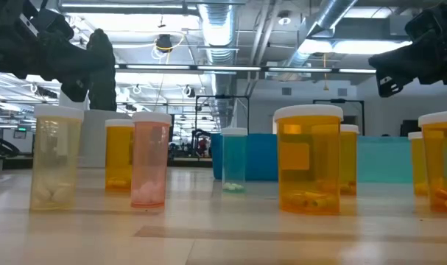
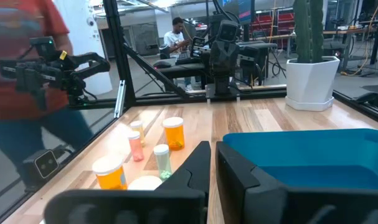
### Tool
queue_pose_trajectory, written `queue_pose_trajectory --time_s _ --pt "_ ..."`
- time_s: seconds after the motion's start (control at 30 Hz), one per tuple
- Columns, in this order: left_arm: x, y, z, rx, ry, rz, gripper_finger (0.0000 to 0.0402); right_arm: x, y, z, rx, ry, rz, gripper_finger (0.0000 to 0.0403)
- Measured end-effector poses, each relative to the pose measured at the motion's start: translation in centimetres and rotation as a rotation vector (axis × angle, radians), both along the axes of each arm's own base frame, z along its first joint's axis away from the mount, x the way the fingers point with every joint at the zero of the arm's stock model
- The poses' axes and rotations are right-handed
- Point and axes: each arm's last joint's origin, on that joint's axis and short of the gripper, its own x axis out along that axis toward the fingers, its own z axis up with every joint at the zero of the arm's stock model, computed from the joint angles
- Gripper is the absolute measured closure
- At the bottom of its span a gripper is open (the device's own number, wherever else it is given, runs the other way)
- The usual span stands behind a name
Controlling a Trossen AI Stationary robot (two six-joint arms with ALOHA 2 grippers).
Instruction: Pick and place medicine bottles into bin by pill shape (circle, oval)
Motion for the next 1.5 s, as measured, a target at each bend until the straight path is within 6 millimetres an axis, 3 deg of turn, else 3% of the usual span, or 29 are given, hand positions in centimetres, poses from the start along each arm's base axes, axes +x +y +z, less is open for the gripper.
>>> queue_pose_trajectory --time_s 0.83,1.1,1.33,1.5 --pt "0.00 0.00 0.00 -0.007 0.000 0.001 0.0401 0.00 0.00 -0.01 0.000 0.000 0.000 0.0360" --pt "0.00 0.02 0.02 -0.165 -0.012 0.009 0.0401 0.00 -0.02 0.00 -0.029 -0.003 -0.002 0.0360" --pt "-0.01 0.15 0.08 -0.380 -0.041 0.055 0.0401 0.00 -0.02 0.27 0.071 -0.022 -0.001 0.0360" --pt "-0.06 0.44 0.27 -0.432 -0.088 0.151 0.0401 -0.03 -0.01 0.85 0.365 -0.051 0.014 0.0360"
